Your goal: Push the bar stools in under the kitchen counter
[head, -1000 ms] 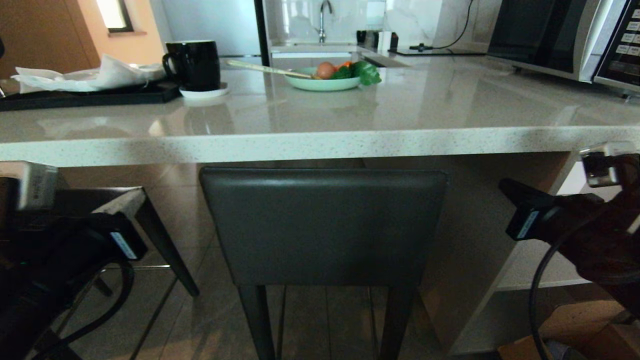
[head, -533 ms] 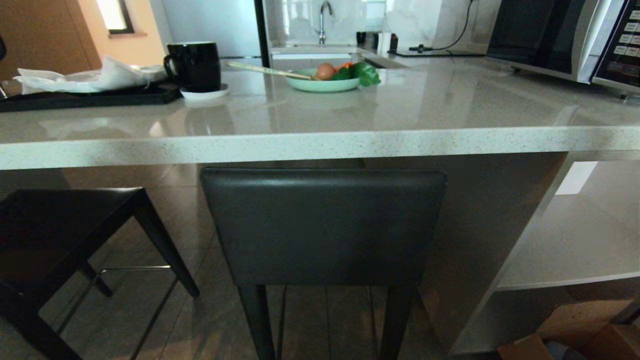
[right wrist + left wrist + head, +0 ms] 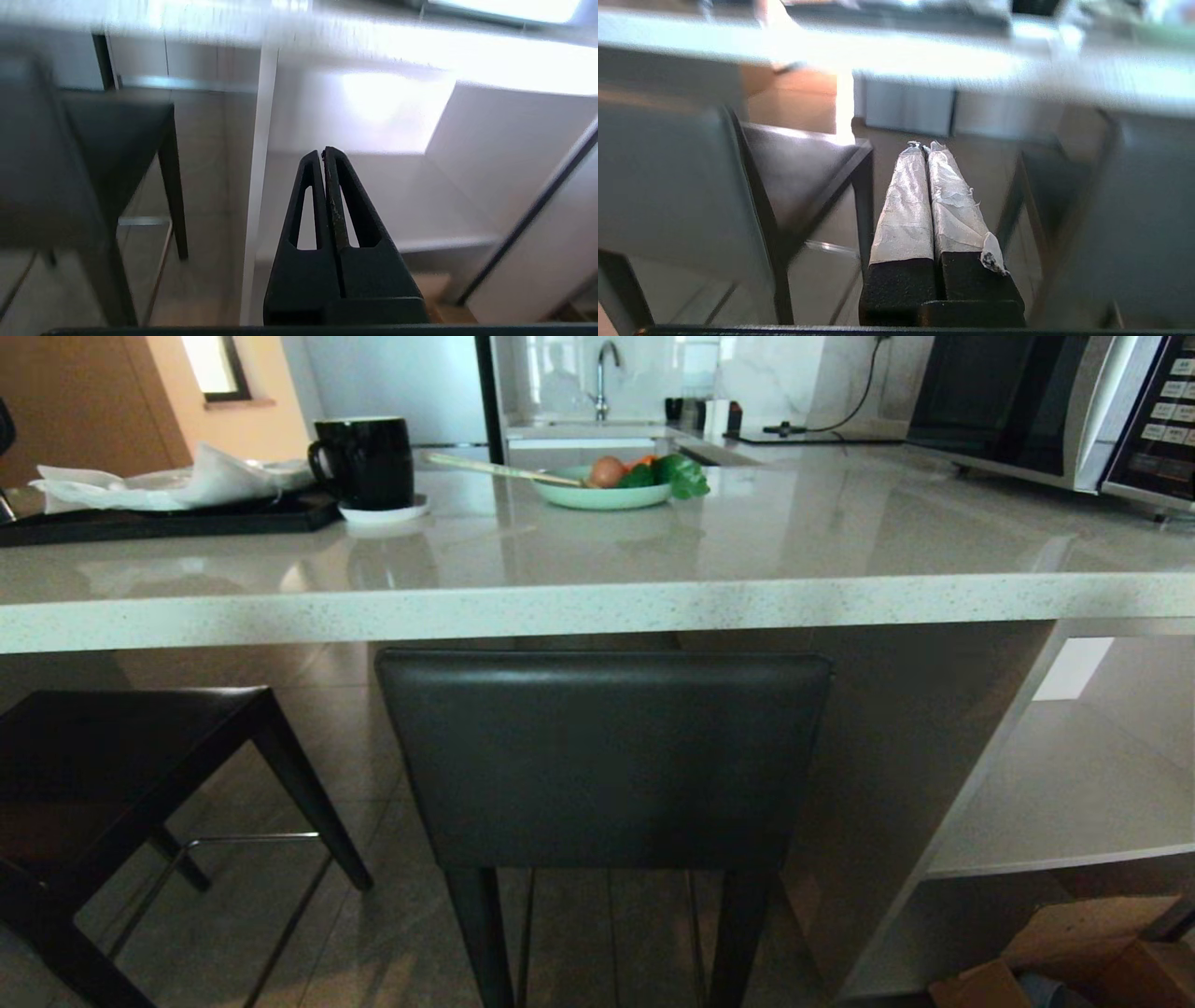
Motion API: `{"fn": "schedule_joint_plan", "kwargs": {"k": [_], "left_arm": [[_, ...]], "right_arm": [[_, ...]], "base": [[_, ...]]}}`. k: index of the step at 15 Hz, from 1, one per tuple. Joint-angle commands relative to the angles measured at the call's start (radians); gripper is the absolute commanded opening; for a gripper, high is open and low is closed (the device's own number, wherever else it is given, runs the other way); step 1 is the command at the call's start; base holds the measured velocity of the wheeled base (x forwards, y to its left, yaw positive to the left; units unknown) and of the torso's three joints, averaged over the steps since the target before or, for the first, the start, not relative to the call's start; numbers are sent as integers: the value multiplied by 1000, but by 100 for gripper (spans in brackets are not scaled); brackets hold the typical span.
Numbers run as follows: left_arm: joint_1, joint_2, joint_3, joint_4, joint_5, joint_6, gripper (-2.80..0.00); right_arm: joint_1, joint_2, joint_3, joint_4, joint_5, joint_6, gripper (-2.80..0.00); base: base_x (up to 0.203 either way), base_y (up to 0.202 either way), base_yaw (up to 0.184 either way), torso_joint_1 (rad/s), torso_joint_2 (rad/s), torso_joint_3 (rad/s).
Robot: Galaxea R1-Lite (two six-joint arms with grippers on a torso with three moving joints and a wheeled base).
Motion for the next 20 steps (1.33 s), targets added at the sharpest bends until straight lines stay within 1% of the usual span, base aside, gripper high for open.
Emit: {"fn": "schedule_joint_plan", "kwargs": {"k": [1,2,3,5,6,7,8,9,10,11,12,13,15,17,18,20], "left_arm": [[9,-196,83,43,-65,14,-280],[12,-274,139,71,-109,28,-280],[14,-319,193,85,-139,41,-280],[18,-326,323,95,-197,61,-280],[18,-323,359,109,-243,53,-280],[18,-322,361,156,-257,11,-280],[18,-321,359,168,-260,-32,-280],[18,-321,359,170,-260,-46,-280],[18,-321,358,171,-263,-37,-280],[18,-321,357,171,-269,-9,-280],[18,-321,354,172,-285,36,-280],[18,-321,349,179,-295,63,-280],[18,-321,344,211,-285,122,-280],[17,-320,360,220,-277,119,-280],[18,-320,358,226,-278,135,-280],[19,-320,358,227,-298,221,-280]], "right_arm": [[-5,-183,55,87,14,-3,-280],[-1,-200,107,99,20,-6,-280],[4,-225,158,105,28,-8,-280],[11,-319,277,113,60,-20,-280],[13,-372,351,111,74,-27,-280],[14,-392,409,89,91,-29,-280],[16,-399,431,74,142,-28,-280],[16,-401,434,98,184,-29,-280],[16,-402,431,127,175,-21,-280],[16,-402,431,127,175,6,-280],[17,-402,431,127,171,30,-280],[18,-402,431,129,169,37,-280],[18,-404,431,126,169,37,-280],[17,-403,431,126,169,39,-280],[17,-403,431,126,169,38,-280],[18,-402,431,126,167,49,-280]], "base": [[0,0,0,0,0,0],[0,0,0,0,0,0],[0,0,0,0,0,0],[0,0,0,0,0,0],[0,0,0,0,0,0],[0,0,0,0,0,0],[0,0,0,0,0,0],[0,0,0,0,0,0],[0,0,0,0,0,0],[0,0,0,0,0,0],[0,0,0,0,0,0],[0,0,0,0,0,0],[0,0,0,0,0,0],[0,0,0,0,0,0],[0,0,0,0,0,0],[0,0,0,0,0,0]]}}
